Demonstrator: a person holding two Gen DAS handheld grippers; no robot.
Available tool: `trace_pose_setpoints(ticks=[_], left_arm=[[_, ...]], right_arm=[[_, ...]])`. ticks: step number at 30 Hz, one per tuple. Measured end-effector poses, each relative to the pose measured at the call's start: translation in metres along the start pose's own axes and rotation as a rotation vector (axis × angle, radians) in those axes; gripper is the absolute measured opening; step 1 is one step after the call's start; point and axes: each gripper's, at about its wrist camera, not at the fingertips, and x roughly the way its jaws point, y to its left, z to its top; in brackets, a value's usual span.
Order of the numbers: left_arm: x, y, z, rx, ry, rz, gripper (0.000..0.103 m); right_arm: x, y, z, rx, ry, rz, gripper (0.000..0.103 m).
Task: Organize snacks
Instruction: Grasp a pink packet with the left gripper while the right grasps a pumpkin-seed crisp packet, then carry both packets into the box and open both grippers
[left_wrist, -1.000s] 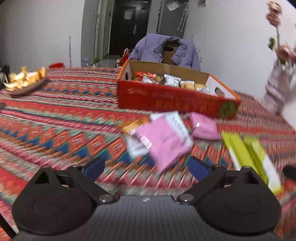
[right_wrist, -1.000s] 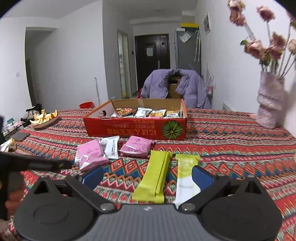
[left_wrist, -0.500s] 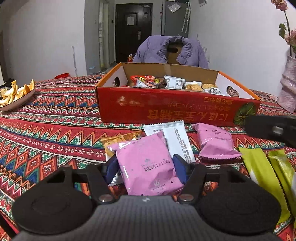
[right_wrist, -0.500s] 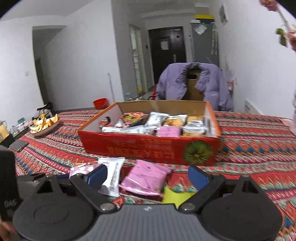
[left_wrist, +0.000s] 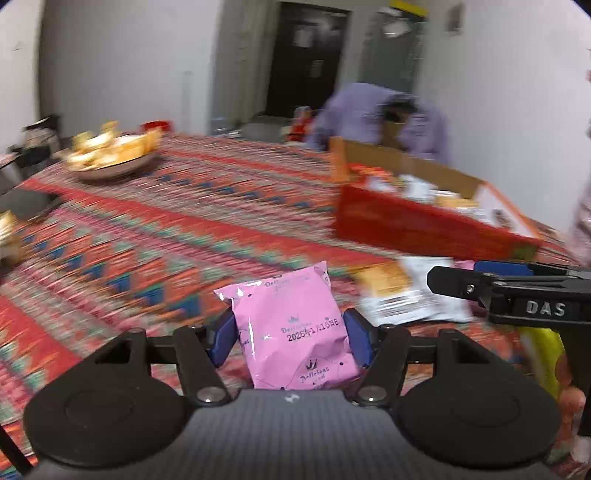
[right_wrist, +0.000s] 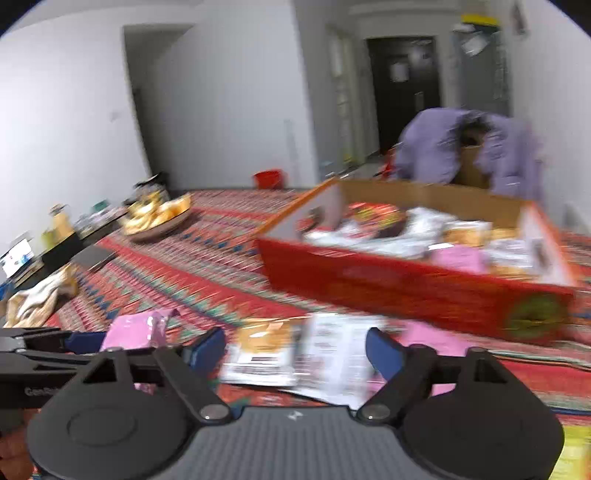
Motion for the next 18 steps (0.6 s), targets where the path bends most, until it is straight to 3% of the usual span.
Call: trace_pose_setpoints(ticks=[4,6,8,9,12,18], left_arm=[[-0.01,0.031,-0.007,-0.059,0.026,0.047,0.063],[-0.018,0.04,-0.008,-0.07,0.015,0.066,0.063],[-0.027,0.046,-0.009,-0.065,-0.008,0.085,0.063],[-0.031,0.049,-0.01,-0.064,-0.016,0.089,0.063],[-0.042,0.054,-0.011,-0.067,-0.025,0.092,0.063],[-0.067,0.035,-0.022,-0.008,-0.041,0.017,0.063]], right_arm=[[0.048,0.025,0.005,-0.096,0.069,-0.021,0.077],[0.066,0.032,0.005,-0.125,0.111,-0.074,0.075],[0.072,0.034,0.002,-0.127,0.12,-0.073,0.074],[0.071,0.035,0.0,-0.112,0.116,-0.074,0.072],[0.061,0.039,-0.001,-0.104,0.123,-0.048,0.046],[-0.004,0.055,-0.027,-0.073,0.084,-0.033,0.044]])
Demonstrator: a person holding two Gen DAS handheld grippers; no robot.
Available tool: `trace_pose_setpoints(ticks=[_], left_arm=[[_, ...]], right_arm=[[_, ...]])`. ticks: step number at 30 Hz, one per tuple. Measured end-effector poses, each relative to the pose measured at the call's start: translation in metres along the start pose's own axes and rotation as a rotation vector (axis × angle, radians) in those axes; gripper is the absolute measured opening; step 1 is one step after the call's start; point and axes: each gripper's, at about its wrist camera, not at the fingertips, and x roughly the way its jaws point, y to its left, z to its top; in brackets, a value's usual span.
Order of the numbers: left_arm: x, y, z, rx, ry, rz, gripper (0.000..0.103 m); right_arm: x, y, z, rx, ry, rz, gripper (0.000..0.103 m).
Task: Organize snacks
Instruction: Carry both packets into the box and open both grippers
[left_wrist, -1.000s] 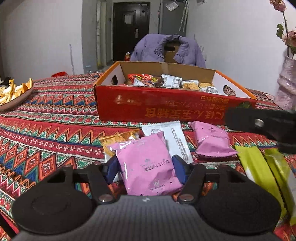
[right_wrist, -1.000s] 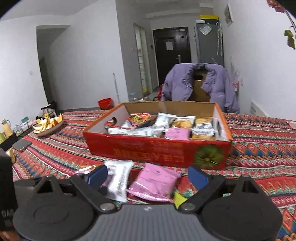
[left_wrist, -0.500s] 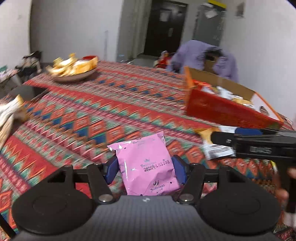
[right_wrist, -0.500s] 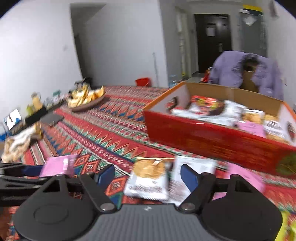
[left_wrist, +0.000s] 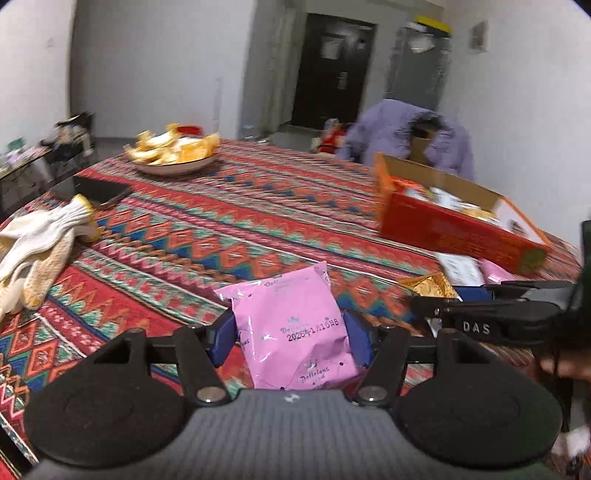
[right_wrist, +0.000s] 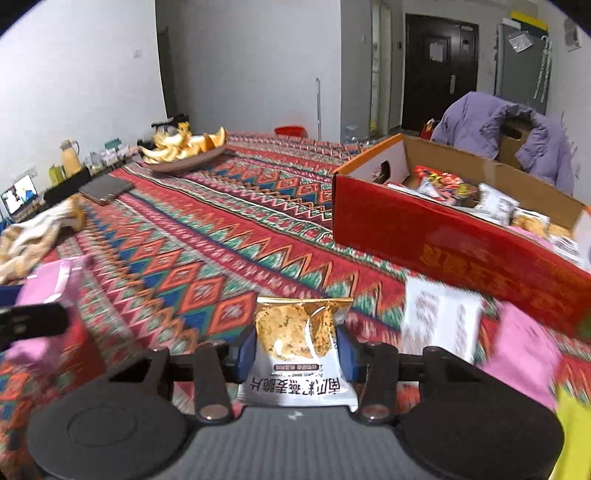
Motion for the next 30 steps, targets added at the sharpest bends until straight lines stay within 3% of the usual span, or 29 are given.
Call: trace_pose_setpoints(ticks=[5,10,13,16,20,23,30], left_arm=[[-0.023,-0.039,-0.021,0.088,0.016,-0.125,0.063],[-0.04,-0.087,-0.039,0.177,0.019,-0.246,0.063],[-0.048,-0.104,-0.043,0.206,0.0,-0.281,0.063],[-0.051,-0.116,-0.041,0.223,-0.012,-0.282,0.063],[-0.045,-0.122,-0.033,0.23,-0.022,-0.274,0.063],[-0.031,-0.126,-0.011,0.224,-0.01,-0.298,0.063],[0.042,-0.165,0.108,0.269,-0.068,-0.393,0.063]], right_arm=[[-0.085,-0.011,-0.048,0.114,-0.058,-0.033,0.044],[-0.158,-0.03,-0.096,0.188,-0.106,-0.152,0.044],[-0.183,-0.038,-0.112,0.223,-0.132,-0.211,0.044],[-0.195,-0.044,-0.117,0.237,-0.16,-0.216,0.044],[-0.193,-0.054,-0.111,0.258,-0.188,-0.191,0.044],[-0.185,-0.068,-0.095,0.273,-0.209,-0.161,0.044],[-0.142,-0.145,0.006,0.302,-0.248,-0.125,0.044]])
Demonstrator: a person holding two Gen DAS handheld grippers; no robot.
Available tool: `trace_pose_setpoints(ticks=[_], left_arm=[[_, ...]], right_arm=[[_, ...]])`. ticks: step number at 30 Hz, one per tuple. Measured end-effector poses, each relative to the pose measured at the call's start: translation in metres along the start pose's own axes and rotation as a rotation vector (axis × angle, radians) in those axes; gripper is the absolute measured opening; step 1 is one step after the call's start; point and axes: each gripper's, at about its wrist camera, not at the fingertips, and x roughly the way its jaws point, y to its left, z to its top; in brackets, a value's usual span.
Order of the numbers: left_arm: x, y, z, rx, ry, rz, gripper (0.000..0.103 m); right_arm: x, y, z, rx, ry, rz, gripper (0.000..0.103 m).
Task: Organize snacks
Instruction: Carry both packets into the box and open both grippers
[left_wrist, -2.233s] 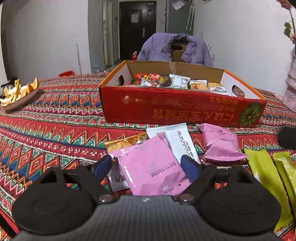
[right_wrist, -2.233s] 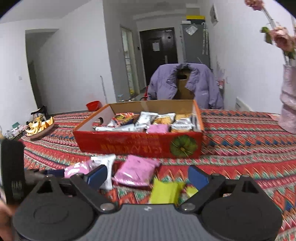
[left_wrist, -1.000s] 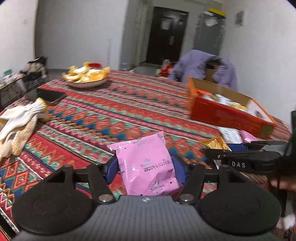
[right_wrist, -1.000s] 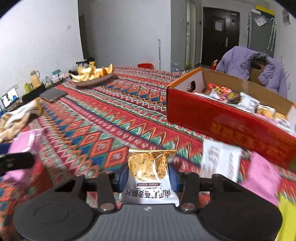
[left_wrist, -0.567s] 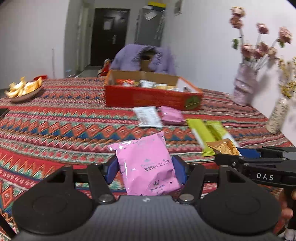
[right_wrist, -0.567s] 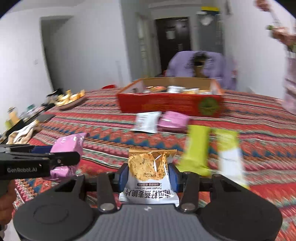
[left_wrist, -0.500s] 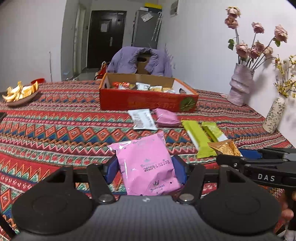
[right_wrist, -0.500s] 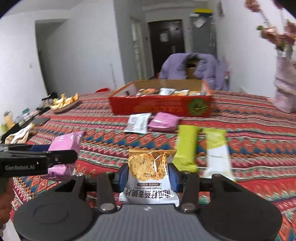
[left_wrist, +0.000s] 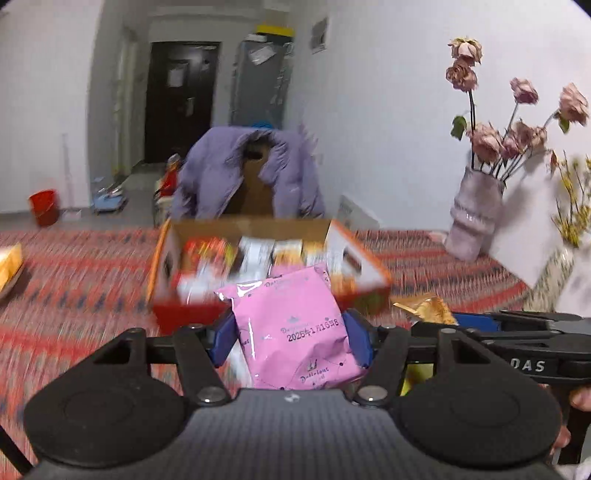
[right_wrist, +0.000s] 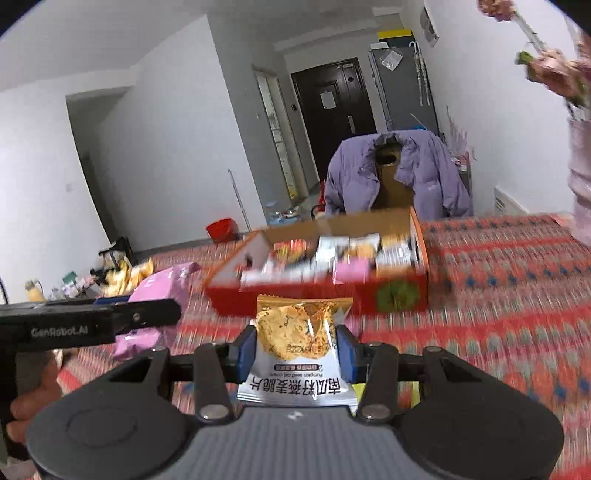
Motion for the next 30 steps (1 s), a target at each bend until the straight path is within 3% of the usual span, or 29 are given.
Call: trace_pose_setpoints(ticks=[5,7,9,11,14,15,18,19,25,30], left_arm=[[0.127,0.028,0.069,-0.01,0.087,0.049,0.063],[0.177,0.041,0.081,-0.066,0.125,0.09,0.063],[0.226,0.05,0.089,-0.061,0.173,0.081,0.063],[0.265,0.054,0.092,-0.045,0.207,0.124,0.063],[0.299,0.063,0.094,-0.086,0.239,0.15,0.065],[0.307,0.065,0.094,-0.098,0.252,0.16,0.066],[0.315,0.066,0.093,-0.066,0.26,0.147,0.088],[0.314,0.064,0.093,-0.05,0.249,0.14,0.089],[0.294,0.063,0.101,-0.043,0.207,0.127,0.09],[0.255,0.062,0.107,-0.032,0.191,0.143,0.09]], right_arm=[[0.098,-0.035,0.081,-0.001,0.045,-0.052,0.044],[0.141,-0.053,0.102,0.036,0.075,-0.097,0.044],[0.185,-0.066,0.116,0.045,0.13,-0.13,0.044],[0.22,-0.075,0.124,0.031,0.172,-0.171,0.044],[0.262,-0.095,0.131,0.076,0.227,-0.192,0.047],[0.271,-0.1,0.132,0.088,0.242,-0.203,0.049],[0.283,-0.103,0.135,0.073,0.221,-0.265,0.069],[0.283,-0.105,0.135,0.078,0.212,-0.261,0.074],[0.265,-0.105,0.137,0.058,0.198,-0.273,0.075],[0.233,-0.093,0.137,0.042,0.179,-0.269,0.076]])
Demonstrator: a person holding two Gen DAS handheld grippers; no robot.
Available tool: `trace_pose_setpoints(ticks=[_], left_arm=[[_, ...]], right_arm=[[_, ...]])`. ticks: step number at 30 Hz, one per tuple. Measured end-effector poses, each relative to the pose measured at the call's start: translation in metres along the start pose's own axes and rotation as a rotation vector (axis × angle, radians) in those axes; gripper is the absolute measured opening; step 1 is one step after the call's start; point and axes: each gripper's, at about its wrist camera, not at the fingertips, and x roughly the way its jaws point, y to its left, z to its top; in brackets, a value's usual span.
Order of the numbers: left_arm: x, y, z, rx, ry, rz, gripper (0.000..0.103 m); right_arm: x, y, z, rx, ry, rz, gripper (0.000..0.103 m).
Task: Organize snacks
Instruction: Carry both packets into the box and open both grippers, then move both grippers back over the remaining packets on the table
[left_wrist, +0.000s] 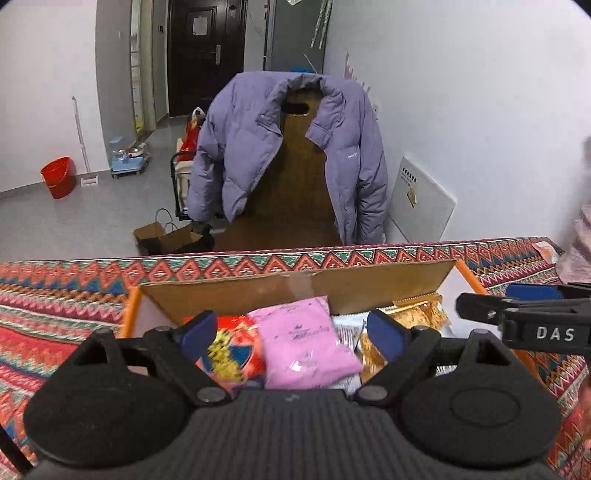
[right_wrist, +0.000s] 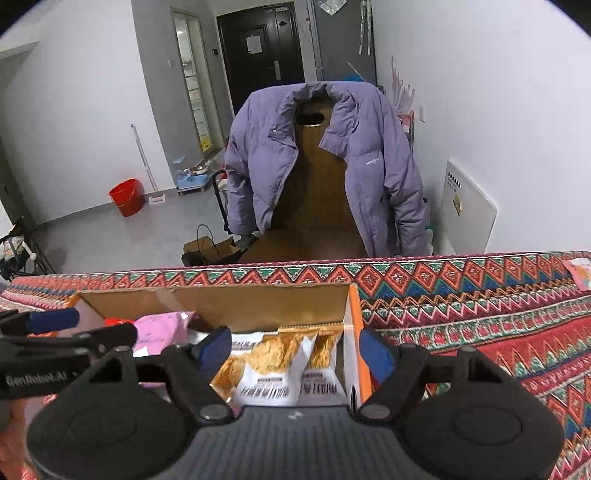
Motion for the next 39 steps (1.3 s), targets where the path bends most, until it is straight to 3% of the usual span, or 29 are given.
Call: trace_pose_setpoints(ticks=[8,13,19,23,28,33,39], left_arm=[[-0.102,0.019,-0.039,-0.015,-0.067,0.038,0.092],[-0.18,0.02,-0.101,0.062,-0.164,0.109,0.095],[-0.269,0.027,-0.187,-0.005,-0.222,0.025,0.1],[-0.314,0.019,-0.242,-0.033,-0.25,0.044,0.1],[-0.355,0.005,-0.301,-0.053,-0.258,0.062,0.101],[-0.38,-0.007,-0.346,-0.018,-0.25,0.114,0.102],[-0.385,-0.012,-0.355,0.017,-0.261,0.149,0.102]], right_arm=[[-0.097,0.005,-0.042,-0.06,-0.082,0.036,0.083],[-0.173,0.017,-0.088,-0.198,-0.132,0.026,0.09],[-0.256,0.029,-0.162,-0.266,-0.204,0.061,0.096],[-0.299,0.036,-0.213,-0.254,-0.218,0.112,0.098],[-0.343,0.043,-0.275,-0.251,-0.265,0.139,0.103],[-0.357,0.039,-0.336,-0.132,-0.216,0.202,0.103],[-0.367,0.036,-0.364,-0.136,-0.181,0.178,0.103]])
